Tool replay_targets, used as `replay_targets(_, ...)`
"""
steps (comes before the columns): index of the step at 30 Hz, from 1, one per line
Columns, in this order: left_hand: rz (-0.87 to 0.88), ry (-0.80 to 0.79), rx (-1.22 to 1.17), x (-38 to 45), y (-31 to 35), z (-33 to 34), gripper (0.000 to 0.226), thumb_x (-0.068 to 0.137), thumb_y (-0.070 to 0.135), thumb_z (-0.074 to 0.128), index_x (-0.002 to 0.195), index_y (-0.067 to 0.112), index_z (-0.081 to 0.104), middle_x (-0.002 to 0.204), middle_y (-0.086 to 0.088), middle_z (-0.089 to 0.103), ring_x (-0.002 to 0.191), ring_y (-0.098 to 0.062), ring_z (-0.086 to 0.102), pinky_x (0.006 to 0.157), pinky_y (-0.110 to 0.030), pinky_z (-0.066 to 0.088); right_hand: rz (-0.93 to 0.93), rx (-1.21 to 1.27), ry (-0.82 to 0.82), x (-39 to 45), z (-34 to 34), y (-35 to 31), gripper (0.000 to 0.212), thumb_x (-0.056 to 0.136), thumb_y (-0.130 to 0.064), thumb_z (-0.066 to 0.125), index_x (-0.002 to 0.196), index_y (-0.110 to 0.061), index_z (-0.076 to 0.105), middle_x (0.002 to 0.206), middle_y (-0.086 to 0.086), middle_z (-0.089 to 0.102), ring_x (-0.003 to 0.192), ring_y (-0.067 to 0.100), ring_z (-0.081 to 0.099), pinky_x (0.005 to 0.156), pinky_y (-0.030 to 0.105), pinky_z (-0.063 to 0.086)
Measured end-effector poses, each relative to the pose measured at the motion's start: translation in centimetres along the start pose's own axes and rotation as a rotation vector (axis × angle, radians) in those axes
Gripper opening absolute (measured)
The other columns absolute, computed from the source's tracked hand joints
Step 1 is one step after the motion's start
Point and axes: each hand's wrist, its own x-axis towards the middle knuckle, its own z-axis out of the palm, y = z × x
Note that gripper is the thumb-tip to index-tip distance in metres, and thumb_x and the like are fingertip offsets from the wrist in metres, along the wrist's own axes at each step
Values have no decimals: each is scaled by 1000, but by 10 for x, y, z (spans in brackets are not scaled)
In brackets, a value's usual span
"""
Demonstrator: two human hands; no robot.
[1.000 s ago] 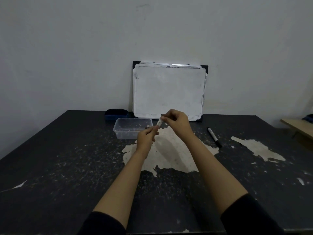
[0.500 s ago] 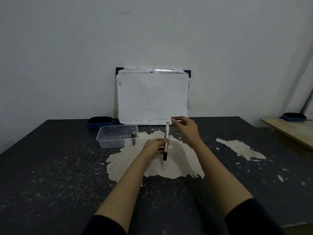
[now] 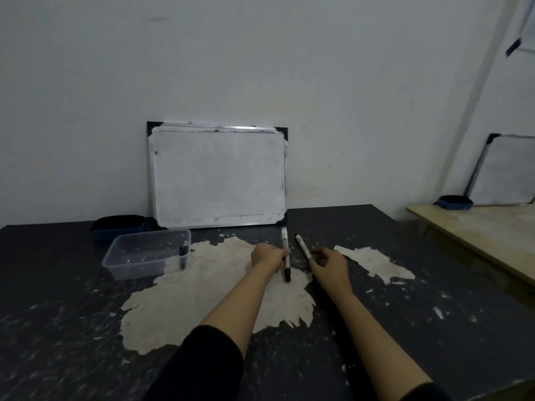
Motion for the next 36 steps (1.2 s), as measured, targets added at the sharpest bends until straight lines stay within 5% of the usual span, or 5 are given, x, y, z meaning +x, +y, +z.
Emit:
replay_targets(3,-15,16,55,16,0,16,46,71,36,83,96,0,71,93,-12,75,84,-25,72,68,-30,57,-19,8,16,0,6,9,23,90,-23,68,111,-13,72,99,6,66,87,17,64,79,31,56)
replay_targets(18,88,39,136,30,8,47,26,81,27,76,86,2,76,89,-13,75,83,-24,72,46,-20,41,-31,12,51,4,13,11,30,92,-28,64,119,-15,70,103,5,65,92,17,63,85,35,56)
replay_targets(26,115,92,111,29,2,43,37,87,28,69,55,11,61,75,-14,74,69,-26,72,67,-32,60,-14,60,50,-1,7,4,23,93,-27,64,112,-15,71,99,4,65,87,15,63,79,31,57)
replay_targets(31,181,-15,-7,17,-4,25,16,93,9,60,98,-2,69,89,-17,71,63,-21,67,66,-32,60,8,53,69,-1,8,4,24,96,-28,59,111,-13,71,97,6,66,86,18,63,77,35,56)
replay_targets(36,312,-3,120,4,-4,-11,20,95,13,57,103,-2,68,96,-19,71,79,-27,67,82,-40,58,64,84,53,-7,3,-6,25,99,-28,53,113,-10,62,104,9,64,92,22,60,81,38,54)
